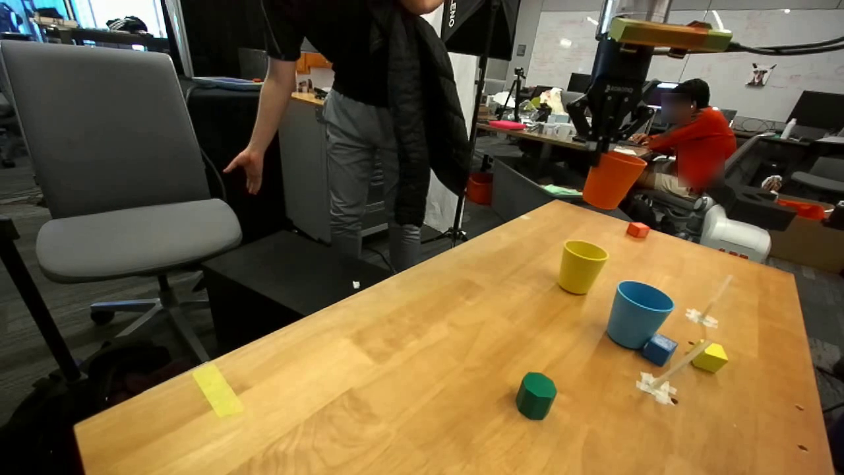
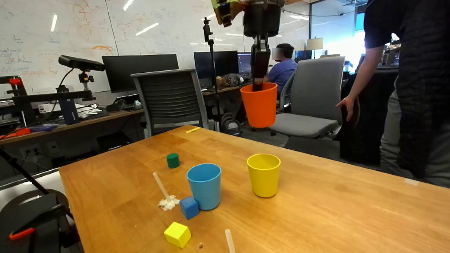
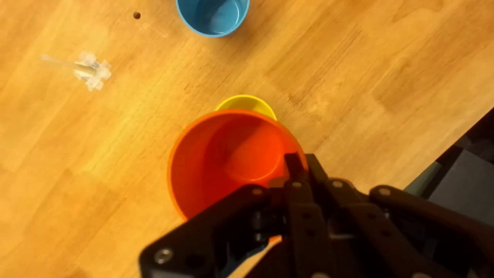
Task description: Pick up the orange cup, place it into the yellow cup, and finally place both into the blue cup
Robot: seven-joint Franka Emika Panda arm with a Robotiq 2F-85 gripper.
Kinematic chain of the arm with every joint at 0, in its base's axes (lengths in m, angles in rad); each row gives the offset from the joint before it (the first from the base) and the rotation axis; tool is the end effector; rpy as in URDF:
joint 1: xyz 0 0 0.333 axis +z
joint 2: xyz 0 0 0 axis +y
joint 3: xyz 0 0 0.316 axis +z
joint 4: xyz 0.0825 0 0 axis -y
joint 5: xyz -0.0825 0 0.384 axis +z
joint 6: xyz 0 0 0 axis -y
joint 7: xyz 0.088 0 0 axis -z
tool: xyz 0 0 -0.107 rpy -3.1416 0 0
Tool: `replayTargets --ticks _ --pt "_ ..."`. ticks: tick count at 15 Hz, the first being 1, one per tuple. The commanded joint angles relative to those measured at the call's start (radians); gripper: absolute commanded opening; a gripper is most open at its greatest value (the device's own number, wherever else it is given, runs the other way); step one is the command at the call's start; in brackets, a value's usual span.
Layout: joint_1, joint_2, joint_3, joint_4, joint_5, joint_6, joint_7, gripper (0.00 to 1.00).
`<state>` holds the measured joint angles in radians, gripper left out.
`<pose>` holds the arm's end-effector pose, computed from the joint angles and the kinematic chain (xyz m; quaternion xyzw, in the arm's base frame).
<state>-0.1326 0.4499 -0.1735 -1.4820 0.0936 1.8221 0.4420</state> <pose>0.6513 -0.1796 0.4107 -0.9269 0.3718 0.0517 0.0032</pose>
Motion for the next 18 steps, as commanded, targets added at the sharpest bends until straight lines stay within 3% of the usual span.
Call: replayTargets --ticks 1,18 --pt "-0.007 0.078 -0.010 0.090 -0.006 -0.048 0.047 0.01" --pt "-0.003 0.222 -0.007 0.140 -0.006 -0.065 0.056 0.01"
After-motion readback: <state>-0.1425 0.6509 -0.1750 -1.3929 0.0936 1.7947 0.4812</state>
